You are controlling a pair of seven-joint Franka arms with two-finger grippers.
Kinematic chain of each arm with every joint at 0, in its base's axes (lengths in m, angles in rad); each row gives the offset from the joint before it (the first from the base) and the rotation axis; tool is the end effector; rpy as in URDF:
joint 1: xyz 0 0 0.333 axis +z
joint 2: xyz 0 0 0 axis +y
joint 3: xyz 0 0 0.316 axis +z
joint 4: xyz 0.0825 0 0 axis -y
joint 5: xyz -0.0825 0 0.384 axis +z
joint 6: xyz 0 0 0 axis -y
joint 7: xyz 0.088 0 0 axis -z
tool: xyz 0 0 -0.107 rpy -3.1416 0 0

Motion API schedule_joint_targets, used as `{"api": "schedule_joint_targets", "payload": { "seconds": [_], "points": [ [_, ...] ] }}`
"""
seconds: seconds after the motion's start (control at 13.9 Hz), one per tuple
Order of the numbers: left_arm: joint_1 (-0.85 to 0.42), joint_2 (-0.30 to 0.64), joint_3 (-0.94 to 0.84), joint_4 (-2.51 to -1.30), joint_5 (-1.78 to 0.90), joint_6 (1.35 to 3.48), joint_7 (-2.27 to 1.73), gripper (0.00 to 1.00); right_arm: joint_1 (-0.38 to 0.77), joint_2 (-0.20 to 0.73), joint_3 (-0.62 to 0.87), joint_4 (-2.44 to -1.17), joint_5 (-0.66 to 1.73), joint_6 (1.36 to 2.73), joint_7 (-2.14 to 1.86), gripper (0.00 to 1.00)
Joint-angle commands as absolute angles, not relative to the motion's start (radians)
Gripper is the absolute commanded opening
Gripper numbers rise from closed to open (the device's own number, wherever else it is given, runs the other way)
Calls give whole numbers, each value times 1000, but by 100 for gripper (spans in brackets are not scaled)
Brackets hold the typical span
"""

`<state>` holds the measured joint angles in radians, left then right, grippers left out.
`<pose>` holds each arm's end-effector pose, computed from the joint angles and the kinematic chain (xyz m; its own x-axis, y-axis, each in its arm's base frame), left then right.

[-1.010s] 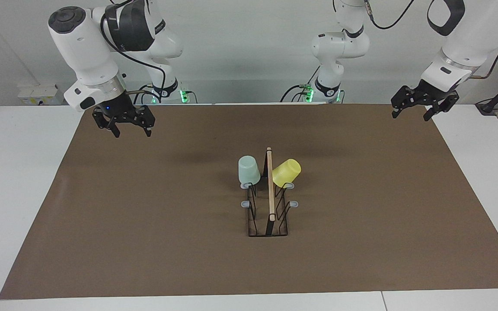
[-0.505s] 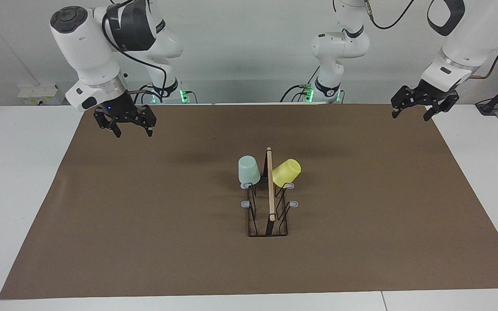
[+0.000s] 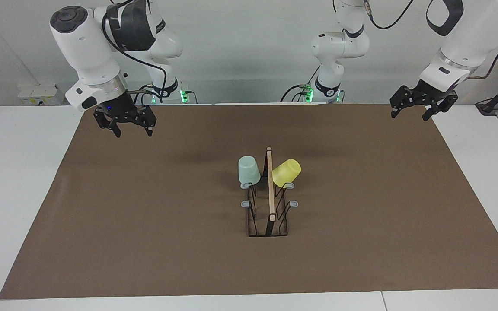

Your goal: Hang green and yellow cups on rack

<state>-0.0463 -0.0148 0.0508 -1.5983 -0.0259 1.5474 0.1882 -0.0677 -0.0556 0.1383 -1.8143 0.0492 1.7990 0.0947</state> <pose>0.5469 -0.0002 0.6177 0.9826 -0.1832 -0.0305 -0.1822 -0.9827 0.0329 0.5481 0.0445 0.5588 0.9988 -0.0351 0.0356 -0.0335 -0.9985 -0.0442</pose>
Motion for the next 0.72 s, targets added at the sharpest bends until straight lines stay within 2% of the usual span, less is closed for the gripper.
{"api": "schedule_joint_targets", "payload": {
  "seconds": [0.0,0.65],
  "points": [
    [-52,-29,55,-1592,-34,1525,184,100,-69,-46,144,-1804,40,1816,117,100],
    [-54,-29,55,-1595,-34,1526,183,100,-71,-43,143,-1799,40,1815,114,100]
  ]
}}
